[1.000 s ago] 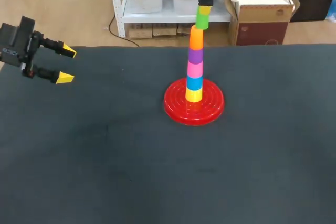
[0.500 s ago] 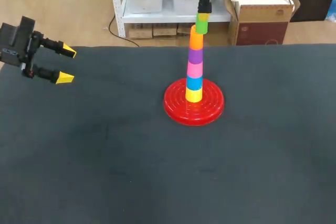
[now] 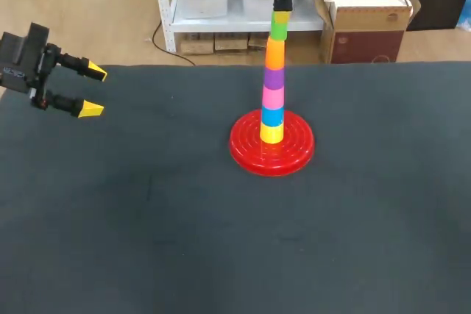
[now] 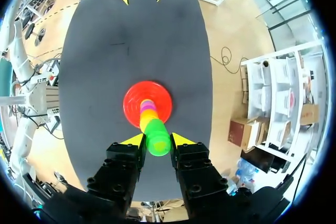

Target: Pick up and stack the cylinders on the red base in this order: pink,purple,orange,green

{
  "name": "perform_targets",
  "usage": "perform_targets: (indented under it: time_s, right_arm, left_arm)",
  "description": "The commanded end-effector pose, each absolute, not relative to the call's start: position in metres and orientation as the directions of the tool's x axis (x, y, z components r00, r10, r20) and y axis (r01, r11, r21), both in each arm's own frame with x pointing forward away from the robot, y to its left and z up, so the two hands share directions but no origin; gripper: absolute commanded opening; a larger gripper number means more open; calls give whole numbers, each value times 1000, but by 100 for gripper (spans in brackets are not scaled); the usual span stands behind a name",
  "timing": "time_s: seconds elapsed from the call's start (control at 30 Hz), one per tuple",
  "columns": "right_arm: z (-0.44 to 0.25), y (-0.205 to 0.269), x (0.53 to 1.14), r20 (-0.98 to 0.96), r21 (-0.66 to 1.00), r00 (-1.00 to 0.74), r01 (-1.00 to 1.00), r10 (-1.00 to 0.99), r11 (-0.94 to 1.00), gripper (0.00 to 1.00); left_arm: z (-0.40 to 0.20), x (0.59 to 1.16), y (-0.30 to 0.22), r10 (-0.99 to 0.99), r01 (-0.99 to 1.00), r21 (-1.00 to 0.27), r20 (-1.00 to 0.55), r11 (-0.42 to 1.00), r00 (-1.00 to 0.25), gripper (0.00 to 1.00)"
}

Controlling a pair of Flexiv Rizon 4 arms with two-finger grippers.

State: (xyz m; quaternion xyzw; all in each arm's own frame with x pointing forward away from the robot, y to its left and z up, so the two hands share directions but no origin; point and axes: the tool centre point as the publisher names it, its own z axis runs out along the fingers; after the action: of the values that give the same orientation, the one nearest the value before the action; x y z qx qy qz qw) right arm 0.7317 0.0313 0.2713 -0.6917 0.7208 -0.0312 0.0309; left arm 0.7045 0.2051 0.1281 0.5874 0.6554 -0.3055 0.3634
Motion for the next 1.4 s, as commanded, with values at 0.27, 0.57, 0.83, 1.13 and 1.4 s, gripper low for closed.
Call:
perform_targets:
  time_s: [0.27,0.57,0.83,1.13,1.4]
  right_arm:
    - [269,34,724,8,-64,-37,-997,-999,37,0]
    - [276,32,708,32,-87,-37,-996,-999,35,0]
    - [270,27,702,29,-89,-60,-994,-998,57,0]
    - [270,34,721,35,-71,-36,-997,-999,34,0]
    - [278,38,728,59,-48,-7,-999,-998,4,0]
  left_arm:
    - [127,704,206,546,992,30,-836,124,-43,100]
    - [127,704,206,546,992,30,-836,124,-43,100]
    - [127,704,206,546,992,30,-836,124,-43,100]
    - [127,704,206,546,992,30,-836,124,-43,100]
    - [127,704,206,546,992,30,-836,124,-43,100]
